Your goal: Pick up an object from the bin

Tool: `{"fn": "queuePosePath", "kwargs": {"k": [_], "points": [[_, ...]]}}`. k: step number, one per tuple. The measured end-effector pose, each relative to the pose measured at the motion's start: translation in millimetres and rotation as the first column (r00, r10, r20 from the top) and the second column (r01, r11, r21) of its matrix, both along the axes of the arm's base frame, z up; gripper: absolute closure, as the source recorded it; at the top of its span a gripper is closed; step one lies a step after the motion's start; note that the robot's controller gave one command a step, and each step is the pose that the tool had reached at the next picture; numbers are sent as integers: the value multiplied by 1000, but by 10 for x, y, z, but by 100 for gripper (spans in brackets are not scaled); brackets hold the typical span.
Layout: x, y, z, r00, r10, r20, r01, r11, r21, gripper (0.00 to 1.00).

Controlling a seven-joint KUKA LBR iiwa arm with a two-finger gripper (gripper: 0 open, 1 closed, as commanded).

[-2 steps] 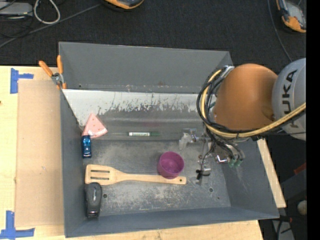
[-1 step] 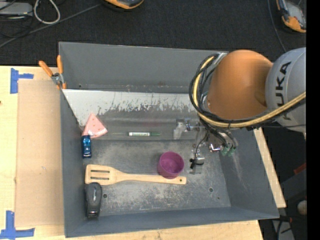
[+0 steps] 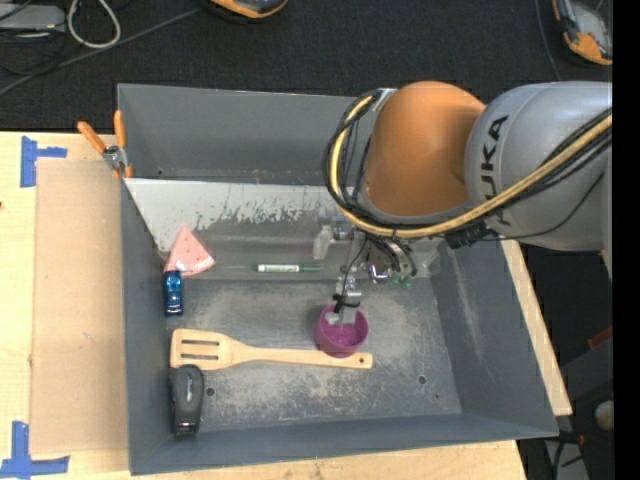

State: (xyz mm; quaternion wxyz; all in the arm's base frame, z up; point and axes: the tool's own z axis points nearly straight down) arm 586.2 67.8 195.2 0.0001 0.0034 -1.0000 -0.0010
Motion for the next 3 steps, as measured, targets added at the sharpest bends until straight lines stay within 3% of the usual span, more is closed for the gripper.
{"fn": "queuePosePath", "kwargs": {"k": [1,2,3], "points": [[-223,56,-602,971,241,0,-241,971,-2,0],[-186,-70,-810,962,273,3,-273,962,0,0],[-224,-142,-868,994,107,-1,-107,994,-1,0]]}}
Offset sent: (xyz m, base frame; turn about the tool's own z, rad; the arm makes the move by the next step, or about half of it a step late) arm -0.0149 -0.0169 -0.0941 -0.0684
